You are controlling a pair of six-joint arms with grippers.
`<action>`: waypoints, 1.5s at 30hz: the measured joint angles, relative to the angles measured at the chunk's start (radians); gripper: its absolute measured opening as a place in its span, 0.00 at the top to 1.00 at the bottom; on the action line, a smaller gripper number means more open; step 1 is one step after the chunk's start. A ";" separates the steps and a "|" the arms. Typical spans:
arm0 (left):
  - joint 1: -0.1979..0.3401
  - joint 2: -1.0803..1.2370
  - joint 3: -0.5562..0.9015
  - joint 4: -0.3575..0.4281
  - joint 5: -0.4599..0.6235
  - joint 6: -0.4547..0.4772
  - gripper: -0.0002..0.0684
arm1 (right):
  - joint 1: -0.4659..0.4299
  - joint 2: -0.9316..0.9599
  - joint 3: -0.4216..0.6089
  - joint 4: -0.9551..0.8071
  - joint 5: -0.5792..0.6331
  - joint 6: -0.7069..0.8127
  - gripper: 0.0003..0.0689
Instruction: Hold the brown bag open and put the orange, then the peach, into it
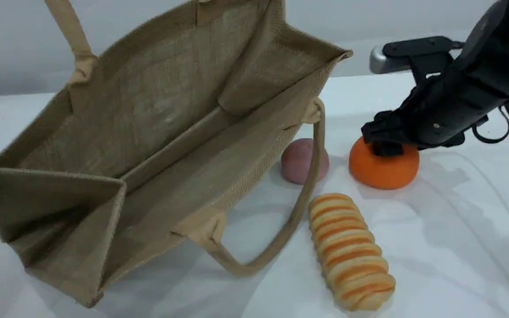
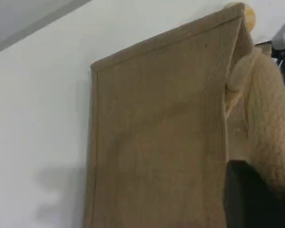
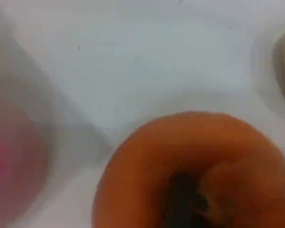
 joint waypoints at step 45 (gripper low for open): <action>0.000 0.000 0.000 0.000 0.001 0.031 0.89 | -0.034 -0.509 0.059 -0.109 0.440 -0.071 0.95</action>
